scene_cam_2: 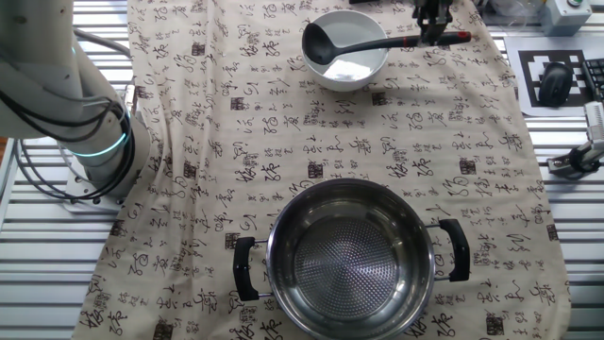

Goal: Scoop water with a large spoon from one bowl to another

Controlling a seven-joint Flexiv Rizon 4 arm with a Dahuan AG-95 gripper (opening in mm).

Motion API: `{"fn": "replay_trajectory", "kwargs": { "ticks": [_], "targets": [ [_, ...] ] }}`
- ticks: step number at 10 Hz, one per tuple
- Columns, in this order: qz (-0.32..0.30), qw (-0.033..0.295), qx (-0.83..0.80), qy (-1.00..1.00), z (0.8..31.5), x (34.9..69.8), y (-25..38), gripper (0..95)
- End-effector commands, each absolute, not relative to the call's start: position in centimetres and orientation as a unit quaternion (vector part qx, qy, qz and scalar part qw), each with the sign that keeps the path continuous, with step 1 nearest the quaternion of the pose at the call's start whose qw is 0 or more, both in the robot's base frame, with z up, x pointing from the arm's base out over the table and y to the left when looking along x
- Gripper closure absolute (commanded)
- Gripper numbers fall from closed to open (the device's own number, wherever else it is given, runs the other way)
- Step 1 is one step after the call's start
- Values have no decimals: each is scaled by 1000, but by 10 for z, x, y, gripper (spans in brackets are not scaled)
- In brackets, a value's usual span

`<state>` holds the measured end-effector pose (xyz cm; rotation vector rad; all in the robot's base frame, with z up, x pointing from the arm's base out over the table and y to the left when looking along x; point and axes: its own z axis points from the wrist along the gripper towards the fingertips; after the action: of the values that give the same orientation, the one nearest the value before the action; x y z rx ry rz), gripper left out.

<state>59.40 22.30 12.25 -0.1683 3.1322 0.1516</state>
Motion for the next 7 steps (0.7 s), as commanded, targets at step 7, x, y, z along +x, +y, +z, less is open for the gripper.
{"fn": "replay_trajectory", "kwargs": {
  "ticks": [7],
  "targets": [
    [49,14,-68,996,103,599,219,380]
  ]
}}
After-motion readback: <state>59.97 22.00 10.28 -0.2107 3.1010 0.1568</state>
